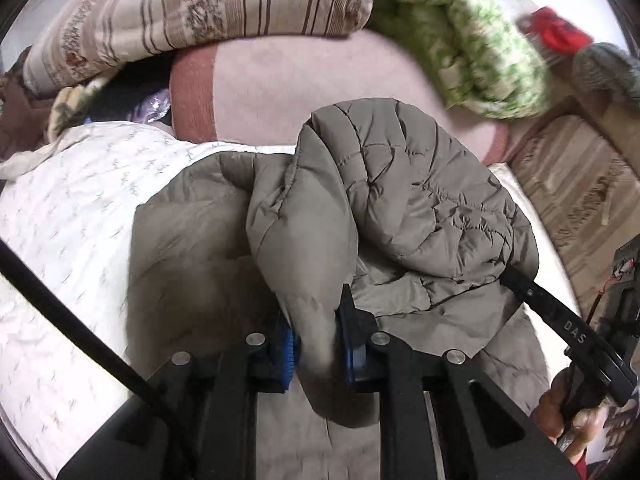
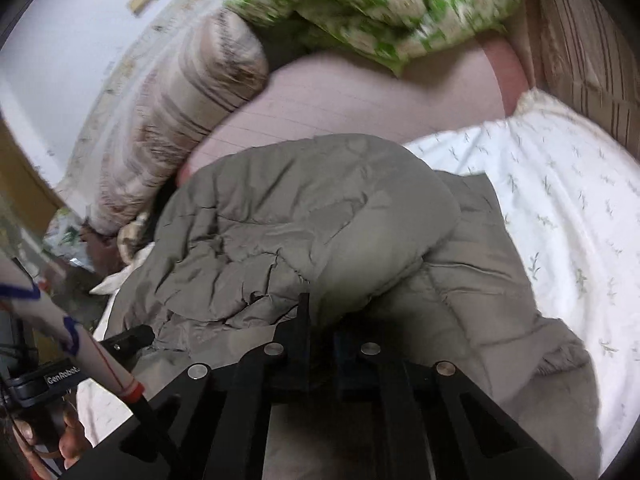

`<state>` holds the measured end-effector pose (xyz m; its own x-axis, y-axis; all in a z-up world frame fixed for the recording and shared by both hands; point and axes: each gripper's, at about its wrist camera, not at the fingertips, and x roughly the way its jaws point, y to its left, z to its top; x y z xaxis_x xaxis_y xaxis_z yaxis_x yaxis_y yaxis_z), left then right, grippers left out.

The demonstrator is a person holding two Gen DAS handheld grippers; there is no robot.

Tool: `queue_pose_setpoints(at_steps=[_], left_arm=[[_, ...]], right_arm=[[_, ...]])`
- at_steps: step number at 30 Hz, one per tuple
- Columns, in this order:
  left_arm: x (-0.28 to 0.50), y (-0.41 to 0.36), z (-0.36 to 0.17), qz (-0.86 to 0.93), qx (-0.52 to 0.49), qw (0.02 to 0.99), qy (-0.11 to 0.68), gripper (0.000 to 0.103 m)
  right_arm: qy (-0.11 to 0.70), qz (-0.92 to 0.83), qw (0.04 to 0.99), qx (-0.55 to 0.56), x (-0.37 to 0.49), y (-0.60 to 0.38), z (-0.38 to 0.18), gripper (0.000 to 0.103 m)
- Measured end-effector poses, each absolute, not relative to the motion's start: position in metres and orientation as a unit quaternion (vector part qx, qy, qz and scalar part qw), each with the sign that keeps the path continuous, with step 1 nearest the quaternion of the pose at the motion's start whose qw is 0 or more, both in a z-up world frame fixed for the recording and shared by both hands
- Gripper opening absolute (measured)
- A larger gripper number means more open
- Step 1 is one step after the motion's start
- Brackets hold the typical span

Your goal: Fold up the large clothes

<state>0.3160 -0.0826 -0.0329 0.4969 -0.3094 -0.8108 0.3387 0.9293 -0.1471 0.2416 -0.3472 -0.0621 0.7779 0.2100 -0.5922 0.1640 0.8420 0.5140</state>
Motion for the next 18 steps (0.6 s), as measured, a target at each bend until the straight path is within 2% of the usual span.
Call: queue_pose_setpoints(at_steps=[3,5,7,10,15,17,18], left_arm=[[0.292,-0.066,-0.043,-0.197,-0.005,0.857,0.476,0.018],[0.288,-0.063,-0.069,-0.180,0.006,0.851,0.494,0.019],[0.294,-0.067,-0.104,-0.149,0.017,0.841,0.520,0.022],[0.302,-0.066,-0.122,-0.131,-0.006,0.838,0.530,0.024],[0.286,-0.059,-0.069,-0.161,-0.011,0.848,0.505,0.025],[0.273,-0.058,-0.036,-0.174,-0.001,0.865,0.470,0.034],[0.271,-0.061,-0.022,-0.175,0.002,0.875,0.452,0.043]], right_arm=[[0.337,0.036,0.902,0.268,0.206,-0.337,-0.044,0.009],[0.362,0.036,0.891,0.272,0.185,-0.332,-0.049,0.009],[0.395,0.036,0.875,0.278,0.179,-0.328,-0.071,0.009],[0.443,0.015,0.847,0.292,0.194,-0.325,-0.123,0.009],[0.460,0.005,0.850,0.258,0.217,-0.320,-0.137,0.010],[0.464,0.009,0.854,0.236,0.220,-0.316,-0.135,0.010],[0.468,0.010,0.853,0.229,0.223,-0.315,-0.135,0.010]])
